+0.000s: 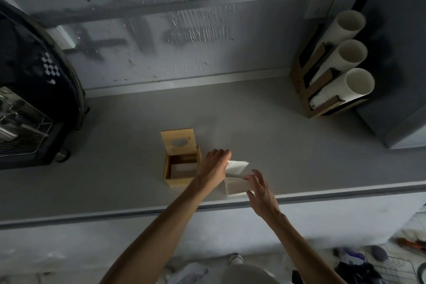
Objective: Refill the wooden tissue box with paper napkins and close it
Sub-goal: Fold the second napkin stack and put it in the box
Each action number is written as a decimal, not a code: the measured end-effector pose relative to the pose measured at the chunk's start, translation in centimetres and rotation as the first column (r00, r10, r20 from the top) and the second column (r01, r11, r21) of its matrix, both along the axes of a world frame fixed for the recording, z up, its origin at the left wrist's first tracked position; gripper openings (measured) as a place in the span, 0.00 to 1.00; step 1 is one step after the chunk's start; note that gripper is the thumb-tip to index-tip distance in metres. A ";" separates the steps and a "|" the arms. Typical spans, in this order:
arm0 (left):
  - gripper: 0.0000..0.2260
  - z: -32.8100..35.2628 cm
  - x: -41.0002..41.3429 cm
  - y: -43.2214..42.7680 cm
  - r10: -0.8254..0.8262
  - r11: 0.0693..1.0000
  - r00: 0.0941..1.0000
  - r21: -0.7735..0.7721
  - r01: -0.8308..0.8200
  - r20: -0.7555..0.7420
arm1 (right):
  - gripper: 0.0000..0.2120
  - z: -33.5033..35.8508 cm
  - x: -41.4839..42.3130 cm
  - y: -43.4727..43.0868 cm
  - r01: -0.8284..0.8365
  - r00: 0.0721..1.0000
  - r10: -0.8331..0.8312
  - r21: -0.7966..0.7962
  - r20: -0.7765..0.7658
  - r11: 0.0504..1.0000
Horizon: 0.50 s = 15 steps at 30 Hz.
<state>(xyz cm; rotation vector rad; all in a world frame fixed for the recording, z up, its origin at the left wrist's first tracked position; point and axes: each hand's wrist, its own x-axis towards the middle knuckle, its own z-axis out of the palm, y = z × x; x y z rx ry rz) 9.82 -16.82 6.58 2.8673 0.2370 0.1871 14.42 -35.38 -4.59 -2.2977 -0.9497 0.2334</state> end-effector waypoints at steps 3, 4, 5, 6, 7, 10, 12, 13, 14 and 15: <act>0.10 -1.6 0.4 -0.2 -0.070 0.997 0.995 0.032 0.072 -0.067 | 0.23 0.3 -0.1 0.1 0.008 1.000 -0.007 -0.009 0.013 1.000; 0.10 -2.0 0.5 -0.2 -0.100 0.994 0.991 0.023 0.103 -0.084 | 0.23 0.3 -0.1 0.1 0.006 1.000 -0.006 -0.009 0.030 1.000; 0.09 -2.5 0.6 -0.2 -0.131 0.991 0.987 0.001 0.132 -0.098 | 0.23 0.4 -0.1 0.1 0.002 0.999 -0.002 -0.011 0.040 1.000; 0.08 -2.9 0.7 -0.2 -0.152 0.988 0.982 -0.018 0.151 -0.108 | 0.22 0.6 -0.1 0.1 -0.001 0.999 0.002 -0.010 0.051 1.000; 0.07 -3.3 0.8 -0.1 -0.162 0.987 0.980 -0.038 0.159 -0.111 | 0.22 0.5 0.0 0.0 -0.005 0.998 0.005 -0.009 0.061 1.000; 0.04 -3.8 0.8 -0.3 -0.188 0.974 0.978 -0.148 0.173 -0.094 | 0.21 0.4 0.1 0.0 -0.005 0.998 0.007 -0.039 0.055 0.999; 0.03 -4.1 0.8 -0.4 -0.198 0.961 0.977 -0.211 0.178 -0.080 | 0.20 0.4 0.1 0.0 -0.004 0.998 0.007 -0.062 0.056 0.998; 0.03 -4.3 0.7 -0.5 -0.202 0.955 0.977 -0.235 0.180 -0.074 | 0.19 0.5 0.1 -0.1 -0.006 0.998 0.010 -0.070 0.065 0.998; 0.03 -4.6 0.6 -0.5 -0.206 0.949 0.976 -0.256 0.182 -0.072 | 0.18 0.7 0.0 -0.1 -0.007 0.997 0.012 -0.075 0.072 0.997; 0.03 -4.7 0.5 -0.5 -0.213 0.944 0.975 -0.274 0.186 -0.071 | 0.18 1.0 -0.1 -0.2 -0.006 0.997 0.012 -0.073 0.077 0.997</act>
